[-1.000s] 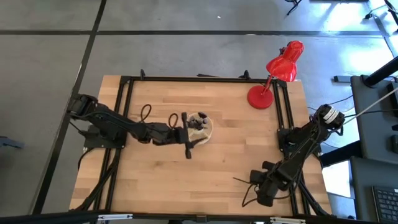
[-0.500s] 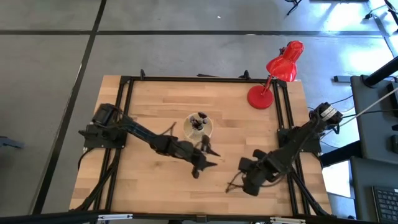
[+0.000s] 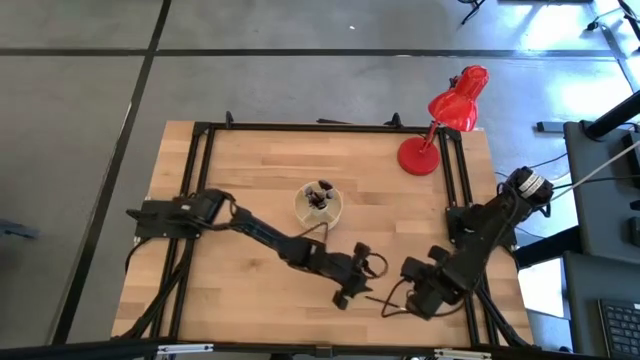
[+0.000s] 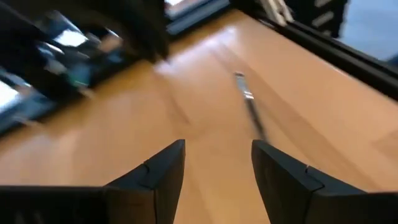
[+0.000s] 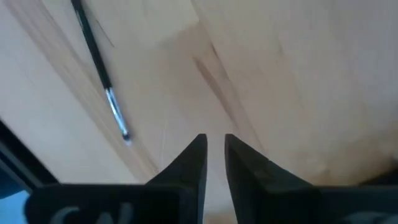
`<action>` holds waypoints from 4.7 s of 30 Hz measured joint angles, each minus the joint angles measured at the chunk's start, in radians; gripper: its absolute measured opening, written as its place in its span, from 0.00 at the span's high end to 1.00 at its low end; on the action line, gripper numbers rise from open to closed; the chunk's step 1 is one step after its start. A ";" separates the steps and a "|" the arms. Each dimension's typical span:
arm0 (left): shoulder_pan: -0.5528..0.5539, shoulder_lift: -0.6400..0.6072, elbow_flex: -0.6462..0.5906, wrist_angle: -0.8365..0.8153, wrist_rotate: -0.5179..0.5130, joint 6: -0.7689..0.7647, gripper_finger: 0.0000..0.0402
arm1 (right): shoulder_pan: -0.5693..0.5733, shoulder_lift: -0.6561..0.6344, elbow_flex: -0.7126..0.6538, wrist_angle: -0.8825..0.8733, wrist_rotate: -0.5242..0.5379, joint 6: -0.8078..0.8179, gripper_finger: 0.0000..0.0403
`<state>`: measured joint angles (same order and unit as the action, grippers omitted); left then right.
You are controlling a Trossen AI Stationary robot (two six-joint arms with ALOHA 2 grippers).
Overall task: Put items in baskets/containers
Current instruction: Put the eyeshadow brush into the white organizer
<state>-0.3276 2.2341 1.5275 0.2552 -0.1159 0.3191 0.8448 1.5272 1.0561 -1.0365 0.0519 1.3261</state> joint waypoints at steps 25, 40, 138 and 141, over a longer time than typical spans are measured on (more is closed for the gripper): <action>0.001 0.273 0.423 -0.503 0.072 -0.147 0.93 | 0.100 0.000 0.000 0.012 -0.069 0.238 0.85; 0.024 0.228 0.412 -0.581 -0.064 -0.261 0.98 | 0.164 -0.002 -0.010 -0.083 0.241 0.337 0.85; 0.036 0.164 0.409 -0.576 -0.085 -0.375 0.97 | 0.013 0.019 0.092 -0.069 0.558 0.019 0.66; 0.038 0.159 0.409 -0.583 -0.102 -0.422 0.96 | 0.052 -0.004 0.092 -0.139 0.663 0.180 0.60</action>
<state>-0.2896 2.3930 1.9366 -0.3276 -0.2179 -0.1027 0.8969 1.5230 1.1479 -1.1752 0.7153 1.5057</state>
